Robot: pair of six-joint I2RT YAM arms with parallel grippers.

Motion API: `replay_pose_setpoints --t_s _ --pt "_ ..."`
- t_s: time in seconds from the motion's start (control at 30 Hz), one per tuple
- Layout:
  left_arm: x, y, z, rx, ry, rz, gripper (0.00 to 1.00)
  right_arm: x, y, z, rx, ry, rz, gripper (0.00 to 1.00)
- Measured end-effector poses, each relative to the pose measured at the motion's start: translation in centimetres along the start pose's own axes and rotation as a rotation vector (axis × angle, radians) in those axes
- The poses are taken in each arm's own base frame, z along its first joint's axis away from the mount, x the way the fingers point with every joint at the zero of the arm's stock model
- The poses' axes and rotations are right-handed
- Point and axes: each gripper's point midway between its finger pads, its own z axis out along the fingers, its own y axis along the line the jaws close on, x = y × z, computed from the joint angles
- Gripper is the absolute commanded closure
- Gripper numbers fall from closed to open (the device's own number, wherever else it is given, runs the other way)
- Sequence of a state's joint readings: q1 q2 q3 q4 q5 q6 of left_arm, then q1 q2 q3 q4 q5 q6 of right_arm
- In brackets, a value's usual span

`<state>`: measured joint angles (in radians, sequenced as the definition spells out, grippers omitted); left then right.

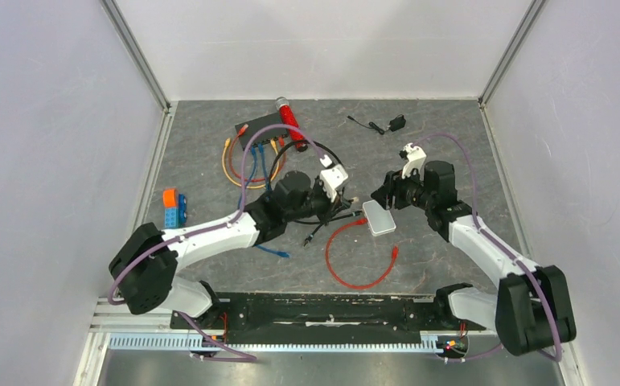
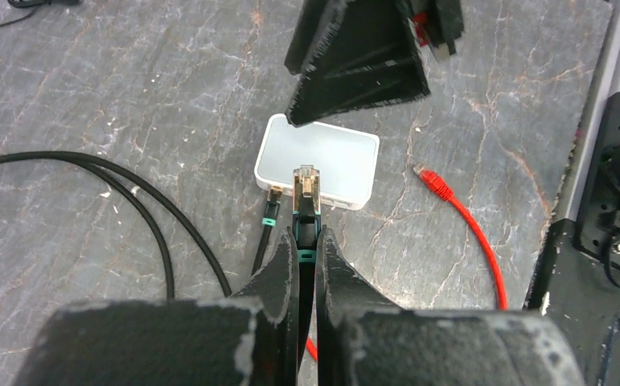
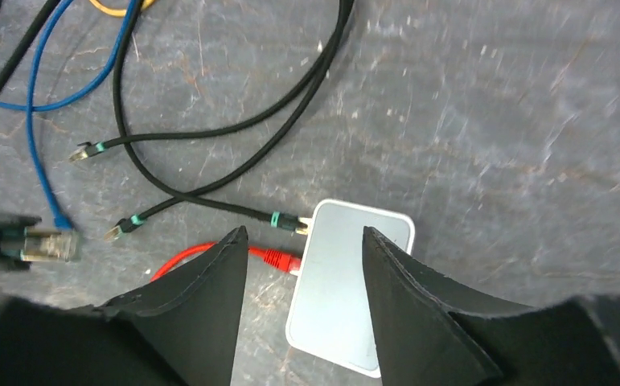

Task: Insert the plug into the switch port
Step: Insert the connector into the switch port.

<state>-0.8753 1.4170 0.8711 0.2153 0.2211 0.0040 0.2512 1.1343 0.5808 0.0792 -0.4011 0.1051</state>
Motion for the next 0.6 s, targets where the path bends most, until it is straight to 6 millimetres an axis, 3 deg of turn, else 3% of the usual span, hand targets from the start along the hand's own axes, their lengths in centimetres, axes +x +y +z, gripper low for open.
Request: replay_pose_setpoints --t_s 0.27,0.37,0.6 --pt "5.1 -1.9 1.0 -0.049 0.02 0.031 0.98 4.9 -1.0 0.4 -0.03 0.208 0.207 0.45" --pt "7.1 -2.2 1.9 -0.067 0.049 0.034 0.98 6.4 -1.7 0.6 -0.004 0.273 0.23 0.39" --pt "9.8 -3.7 3.7 -0.07 0.06 0.057 0.98 7.9 -3.9 1.0 0.066 0.349 0.222 0.37"
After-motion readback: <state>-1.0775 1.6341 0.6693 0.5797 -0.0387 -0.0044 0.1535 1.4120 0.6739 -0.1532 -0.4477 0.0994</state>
